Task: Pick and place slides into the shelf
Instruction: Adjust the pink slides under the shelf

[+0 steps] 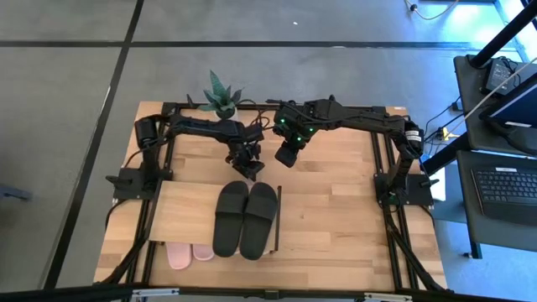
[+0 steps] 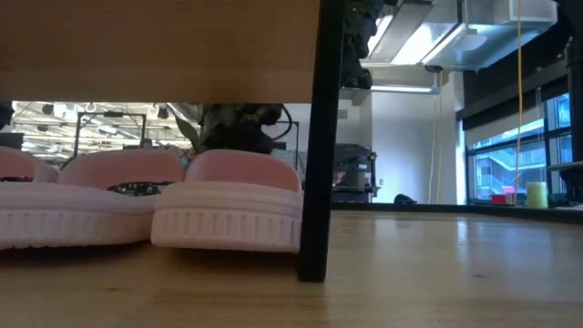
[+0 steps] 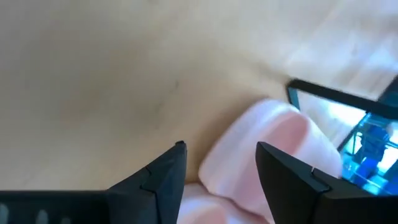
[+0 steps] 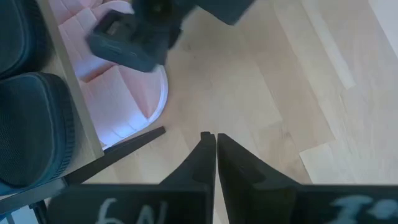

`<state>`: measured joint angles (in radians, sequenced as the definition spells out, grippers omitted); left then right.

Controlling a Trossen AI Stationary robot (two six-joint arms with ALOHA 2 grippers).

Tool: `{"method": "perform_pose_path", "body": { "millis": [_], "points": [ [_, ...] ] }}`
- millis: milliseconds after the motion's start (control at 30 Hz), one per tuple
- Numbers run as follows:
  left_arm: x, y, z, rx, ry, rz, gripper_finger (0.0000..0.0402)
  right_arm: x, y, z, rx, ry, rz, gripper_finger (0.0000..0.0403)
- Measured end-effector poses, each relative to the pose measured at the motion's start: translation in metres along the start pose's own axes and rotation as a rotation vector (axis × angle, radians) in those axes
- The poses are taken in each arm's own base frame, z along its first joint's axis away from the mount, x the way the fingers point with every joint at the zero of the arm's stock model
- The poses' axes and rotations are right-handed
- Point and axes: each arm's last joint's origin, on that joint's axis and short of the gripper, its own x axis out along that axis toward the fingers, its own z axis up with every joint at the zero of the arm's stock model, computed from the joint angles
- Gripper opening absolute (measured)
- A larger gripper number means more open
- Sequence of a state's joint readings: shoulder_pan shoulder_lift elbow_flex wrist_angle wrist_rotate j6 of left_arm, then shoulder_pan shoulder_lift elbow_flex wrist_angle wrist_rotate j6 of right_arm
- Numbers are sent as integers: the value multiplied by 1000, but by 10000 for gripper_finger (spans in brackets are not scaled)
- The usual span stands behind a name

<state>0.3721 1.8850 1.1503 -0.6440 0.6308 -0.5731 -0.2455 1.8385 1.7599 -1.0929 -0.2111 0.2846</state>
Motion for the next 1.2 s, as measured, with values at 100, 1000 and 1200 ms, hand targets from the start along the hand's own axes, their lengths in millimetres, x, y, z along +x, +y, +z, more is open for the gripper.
{"method": "perform_pose_path", "body": {
  "millis": [100,1000,1200],
  "points": [
    [-13,-5,-6,20,-32,9,185,0,0,0,1,0,0,19],
    [-154,-89,-224,253,-586,-8,185,0,0,1,153,-13,4,19],
    [-151,-112,-268,412,-619,-195,185,0,2,5,150,-47,18,19]
  ]
}}
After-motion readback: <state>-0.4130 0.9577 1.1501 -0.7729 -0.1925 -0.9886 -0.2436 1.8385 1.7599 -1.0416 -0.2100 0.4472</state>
